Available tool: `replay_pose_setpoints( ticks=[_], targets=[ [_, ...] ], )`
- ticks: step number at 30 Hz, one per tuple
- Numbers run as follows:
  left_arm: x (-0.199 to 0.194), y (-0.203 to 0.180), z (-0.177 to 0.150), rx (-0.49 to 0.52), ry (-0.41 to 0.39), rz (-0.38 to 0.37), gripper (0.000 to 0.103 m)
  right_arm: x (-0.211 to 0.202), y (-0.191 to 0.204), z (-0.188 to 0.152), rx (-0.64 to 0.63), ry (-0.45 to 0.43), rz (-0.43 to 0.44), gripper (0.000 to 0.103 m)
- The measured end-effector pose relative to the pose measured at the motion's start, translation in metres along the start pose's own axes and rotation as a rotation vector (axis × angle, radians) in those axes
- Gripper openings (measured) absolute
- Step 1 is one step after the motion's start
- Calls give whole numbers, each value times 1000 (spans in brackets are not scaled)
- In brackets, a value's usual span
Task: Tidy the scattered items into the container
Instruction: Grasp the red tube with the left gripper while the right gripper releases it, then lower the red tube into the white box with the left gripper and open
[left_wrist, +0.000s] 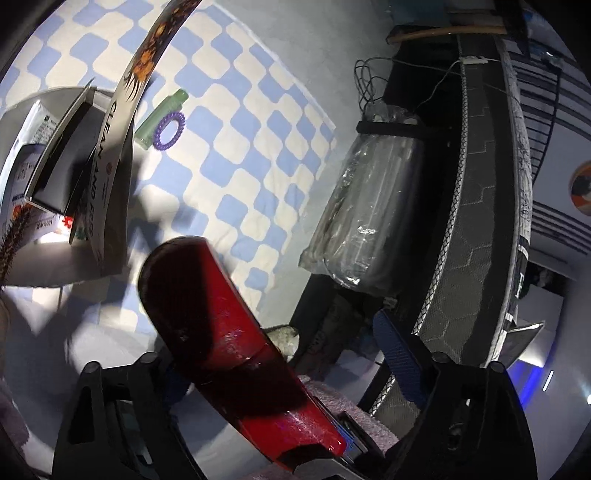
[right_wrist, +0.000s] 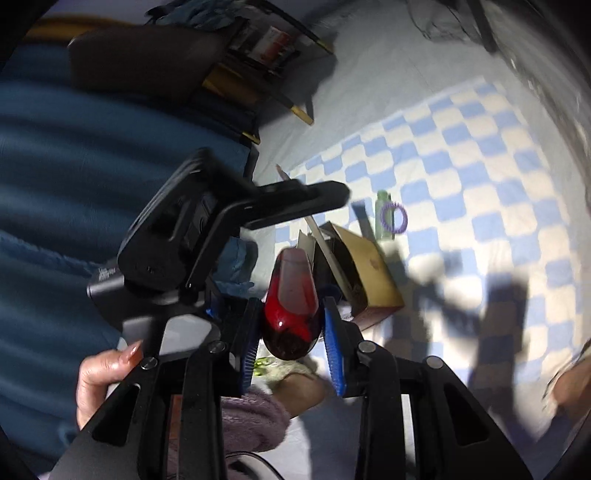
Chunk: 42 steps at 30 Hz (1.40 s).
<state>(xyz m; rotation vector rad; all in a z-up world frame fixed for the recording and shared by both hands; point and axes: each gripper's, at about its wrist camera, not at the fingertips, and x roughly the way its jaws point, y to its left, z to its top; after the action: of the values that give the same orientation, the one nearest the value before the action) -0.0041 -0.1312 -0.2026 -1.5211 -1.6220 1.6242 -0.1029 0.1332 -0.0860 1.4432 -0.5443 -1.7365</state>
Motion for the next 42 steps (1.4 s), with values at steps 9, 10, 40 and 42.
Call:
replay_pose_setpoints(
  ticks=[9,10,40,42],
  targets=[
    [-18,-10,-9,102,-75,12,28,-8,29,-6,-187,-46,-74,34],
    [-22,-10,-9,105,-85,17,28,-6,30,-6,-179,-35,-57,35],
    [-64,18,-1,125,-303,615,27,16,-52,18,241,84,-64,39],
    [-63,20,-2,104,-290,596,27,17,-52,19,243,84,-63,39]
  ],
)
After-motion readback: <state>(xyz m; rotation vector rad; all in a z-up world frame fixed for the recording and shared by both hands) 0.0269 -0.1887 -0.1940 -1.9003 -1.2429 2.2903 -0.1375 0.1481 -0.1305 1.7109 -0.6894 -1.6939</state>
